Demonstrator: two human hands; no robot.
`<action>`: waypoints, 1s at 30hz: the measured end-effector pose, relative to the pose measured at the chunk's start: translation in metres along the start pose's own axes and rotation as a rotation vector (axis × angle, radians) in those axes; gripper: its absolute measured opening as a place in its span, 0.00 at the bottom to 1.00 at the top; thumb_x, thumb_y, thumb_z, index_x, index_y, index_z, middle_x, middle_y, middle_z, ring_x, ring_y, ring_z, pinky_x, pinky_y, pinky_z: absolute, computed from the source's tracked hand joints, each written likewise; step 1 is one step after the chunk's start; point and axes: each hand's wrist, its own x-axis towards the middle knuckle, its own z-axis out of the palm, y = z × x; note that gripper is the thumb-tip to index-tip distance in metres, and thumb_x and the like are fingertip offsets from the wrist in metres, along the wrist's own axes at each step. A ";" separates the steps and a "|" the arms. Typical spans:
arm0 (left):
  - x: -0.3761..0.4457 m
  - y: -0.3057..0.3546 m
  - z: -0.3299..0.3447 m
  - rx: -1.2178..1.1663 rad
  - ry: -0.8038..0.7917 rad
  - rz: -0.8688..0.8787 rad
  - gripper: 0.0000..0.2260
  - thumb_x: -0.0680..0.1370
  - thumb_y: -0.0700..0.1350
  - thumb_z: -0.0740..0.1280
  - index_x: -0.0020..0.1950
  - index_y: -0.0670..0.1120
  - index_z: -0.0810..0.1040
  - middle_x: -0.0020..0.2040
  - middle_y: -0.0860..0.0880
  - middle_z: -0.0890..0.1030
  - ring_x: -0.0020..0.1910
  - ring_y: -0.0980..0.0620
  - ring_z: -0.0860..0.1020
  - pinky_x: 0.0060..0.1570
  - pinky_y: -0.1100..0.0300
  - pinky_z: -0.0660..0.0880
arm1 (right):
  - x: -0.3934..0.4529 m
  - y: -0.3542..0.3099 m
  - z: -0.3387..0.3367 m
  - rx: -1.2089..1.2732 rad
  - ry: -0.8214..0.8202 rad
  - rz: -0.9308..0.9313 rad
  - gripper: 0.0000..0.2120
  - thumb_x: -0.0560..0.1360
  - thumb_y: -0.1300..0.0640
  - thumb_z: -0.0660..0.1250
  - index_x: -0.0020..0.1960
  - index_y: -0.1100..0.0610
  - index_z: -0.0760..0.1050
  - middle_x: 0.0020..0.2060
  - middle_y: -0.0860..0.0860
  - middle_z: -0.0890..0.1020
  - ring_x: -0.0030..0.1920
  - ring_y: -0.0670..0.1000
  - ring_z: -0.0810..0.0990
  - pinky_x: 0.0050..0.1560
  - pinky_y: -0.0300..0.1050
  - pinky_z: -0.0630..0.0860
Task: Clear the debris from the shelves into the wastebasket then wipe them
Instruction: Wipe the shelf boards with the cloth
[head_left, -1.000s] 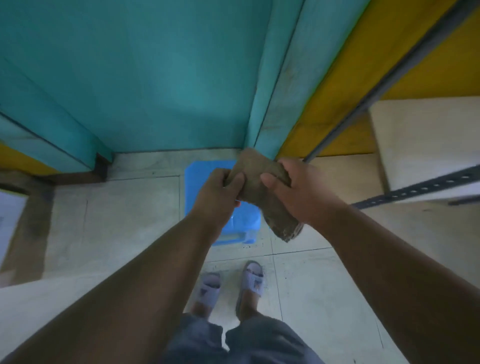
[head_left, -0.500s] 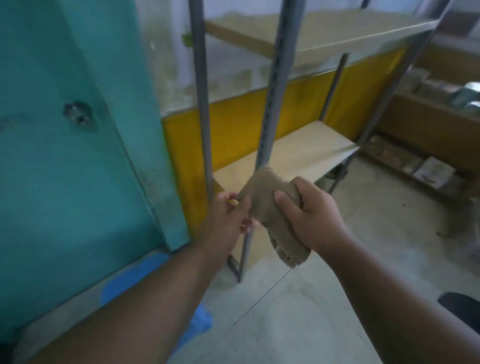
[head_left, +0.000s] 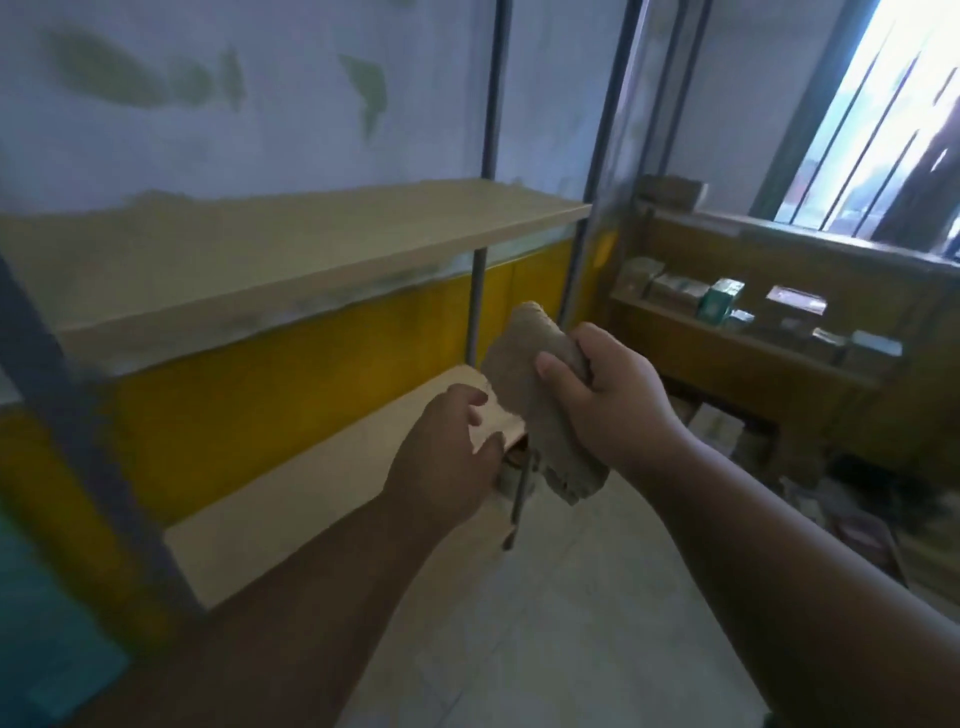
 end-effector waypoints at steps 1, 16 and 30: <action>0.022 0.008 0.002 0.023 0.014 0.024 0.17 0.78 0.49 0.69 0.65 0.51 0.71 0.55 0.53 0.76 0.47 0.54 0.76 0.43 0.60 0.70 | 0.021 0.005 -0.006 0.000 0.040 -0.024 0.12 0.78 0.44 0.64 0.44 0.52 0.71 0.38 0.50 0.79 0.37 0.52 0.79 0.37 0.59 0.80; 0.287 0.103 0.021 0.380 0.201 0.267 0.15 0.80 0.51 0.64 0.66 0.50 0.72 0.58 0.52 0.75 0.51 0.54 0.73 0.48 0.59 0.68 | 0.303 0.084 -0.101 -0.056 0.277 -0.222 0.15 0.79 0.45 0.62 0.41 0.55 0.68 0.35 0.52 0.77 0.35 0.52 0.76 0.37 0.51 0.74; 0.412 0.081 0.053 0.877 0.080 -0.275 0.18 0.80 0.62 0.57 0.63 0.52 0.72 0.60 0.48 0.73 0.58 0.46 0.72 0.57 0.49 0.71 | 0.556 0.147 -0.037 -0.015 -0.126 -0.378 0.14 0.81 0.44 0.58 0.42 0.53 0.67 0.38 0.50 0.74 0.38 0.50 0.73 0.33 0.44 0.63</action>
